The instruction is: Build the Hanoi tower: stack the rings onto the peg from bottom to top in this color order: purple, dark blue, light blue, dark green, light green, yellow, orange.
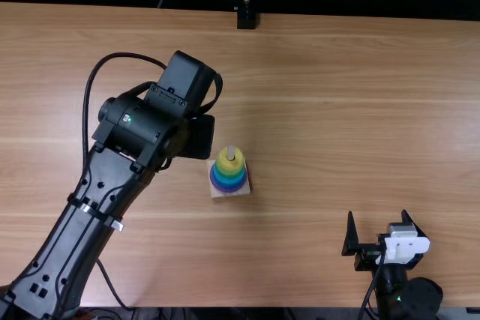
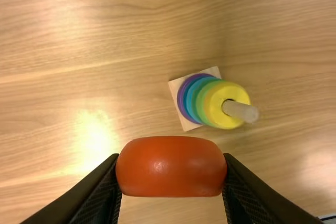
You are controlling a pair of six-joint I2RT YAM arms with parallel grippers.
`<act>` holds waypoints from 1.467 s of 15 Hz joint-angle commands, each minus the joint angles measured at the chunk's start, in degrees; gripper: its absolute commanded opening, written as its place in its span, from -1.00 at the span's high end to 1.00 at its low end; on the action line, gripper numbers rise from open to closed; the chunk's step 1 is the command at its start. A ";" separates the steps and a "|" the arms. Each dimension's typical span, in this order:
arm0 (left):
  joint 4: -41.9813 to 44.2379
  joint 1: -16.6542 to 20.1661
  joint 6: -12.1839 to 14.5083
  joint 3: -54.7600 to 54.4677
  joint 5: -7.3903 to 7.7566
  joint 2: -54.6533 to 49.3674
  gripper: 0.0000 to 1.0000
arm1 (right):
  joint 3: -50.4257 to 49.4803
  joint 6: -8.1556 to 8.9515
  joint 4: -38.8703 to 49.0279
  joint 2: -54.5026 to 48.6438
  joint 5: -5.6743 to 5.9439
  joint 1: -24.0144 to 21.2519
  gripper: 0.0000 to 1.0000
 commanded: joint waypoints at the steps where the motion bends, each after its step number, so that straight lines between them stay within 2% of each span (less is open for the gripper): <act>1: 0.24 2.57 -0.27 -5.89 -0.01 -3.44 1.00 | -3.92 -0.25 -3.02 -0.73 0.16 -0.61 -1.00; 3: 6.14 6.08 -0.06 -14.24 -0.11 -7.66 1.00 | -3.92 -0.25 -3.02 -0.73 0.16 -0.61 -1.00; 4: 8.89 6.34 0.05 -18.11 -0.22 -8.89 1.00 | -3.92 -0.14 -3.02 -0.73 0.16 -0.61 -1.00; 7: 9.73 8.10 0.26 -28.04 -0.74 -11.62 1.00 | -3.92 -0.14 -3.02 -0.73 0.16 -0.61 -1.00; 12: 10.15 13.11 0.05 -41.66 0.10 -11.27 1.00 | -3.92 -0.25 -3.02 -0.73 0.16 -0.61 -1.00; 18: 25.34 13.73 0.15 -49.13 0.42 -2.92 1.00 | -3.92 -0.14 -3.02 -0.73 0.16 -0.61 -1.00; 22: 29.56 13.73 0.15 -50.19 2.21 -0.19 1.00 | -3.92 -0.14 -3.02 -0.73 0.16 -0.61 -1.00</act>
